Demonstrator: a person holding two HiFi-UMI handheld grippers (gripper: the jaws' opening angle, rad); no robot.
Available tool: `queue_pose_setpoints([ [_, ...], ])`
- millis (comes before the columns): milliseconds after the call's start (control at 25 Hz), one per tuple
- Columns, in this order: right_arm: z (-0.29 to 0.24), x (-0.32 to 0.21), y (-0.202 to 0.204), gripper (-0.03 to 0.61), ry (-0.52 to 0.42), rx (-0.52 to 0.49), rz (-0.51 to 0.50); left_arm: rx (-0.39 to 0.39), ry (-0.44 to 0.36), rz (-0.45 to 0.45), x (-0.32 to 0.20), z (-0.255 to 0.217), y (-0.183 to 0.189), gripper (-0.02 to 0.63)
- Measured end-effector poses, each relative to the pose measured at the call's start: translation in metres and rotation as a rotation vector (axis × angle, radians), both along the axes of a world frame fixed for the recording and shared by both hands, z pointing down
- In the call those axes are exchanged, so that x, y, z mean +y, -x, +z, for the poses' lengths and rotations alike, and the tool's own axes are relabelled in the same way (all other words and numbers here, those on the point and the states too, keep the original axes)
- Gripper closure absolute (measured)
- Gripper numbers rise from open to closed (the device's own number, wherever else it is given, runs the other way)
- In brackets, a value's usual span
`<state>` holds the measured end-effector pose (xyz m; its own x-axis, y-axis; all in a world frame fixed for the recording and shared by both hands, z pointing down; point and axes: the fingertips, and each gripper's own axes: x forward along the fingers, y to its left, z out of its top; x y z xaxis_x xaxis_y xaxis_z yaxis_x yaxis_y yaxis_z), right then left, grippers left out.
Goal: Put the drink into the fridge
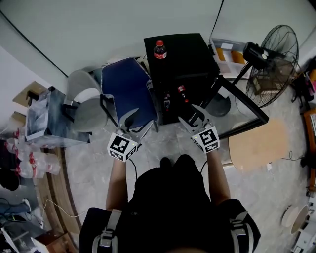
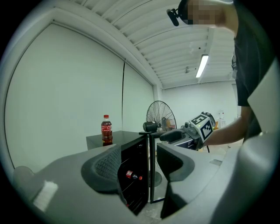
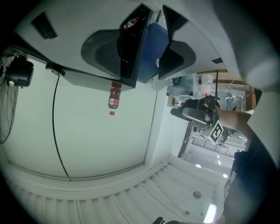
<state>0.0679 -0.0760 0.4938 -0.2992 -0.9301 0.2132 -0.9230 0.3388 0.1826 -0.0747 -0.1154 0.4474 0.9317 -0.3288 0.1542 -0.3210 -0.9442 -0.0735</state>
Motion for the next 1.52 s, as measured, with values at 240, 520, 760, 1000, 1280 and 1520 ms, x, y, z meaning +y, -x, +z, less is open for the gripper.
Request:
queue_pose_setpoints([
  [240, -0.001, -0.016, -0.005, 0.304, -0.018, -0.017, 0.011, -0.001, -0.005, 0.006, -0.016, -0.002, -0.005, 0.359],
  [520, -0.003, -0.042, -0.020, 0.309, -0.023, -0.029, 0.013, -0.002, 0.001, -0.014, -0.040, 0.001, -0.011, 0.359],
  [760, -0.013, -0.070, -0.028, 0.318, -0.033, -0.030, -0.009, -0.003, 0.010, -0.035, -0.063, -0.001, -0.018, 0.359],
  [1000, -0.015, -0.095, -0.033, 0.319, -0.036, -0.029, -0.032, 0.002, 0.017, -0.055, -0.081, -0.001, -0.022, 0.359],
  [1280, -0.024, -0.121, -0.039, 0.329, -0.051, -0.040, -0.071, -0.002, 0.018, -0.082, -0.104, 0.000, -0.029, 0.359],
  [1520, -0.046, -0.158, -0.047, 0.348, -0.090, -0.077, -0.105, -0.009, 0.019, -0.127, -0.125, -0.001, -0.031, 0.360],
])
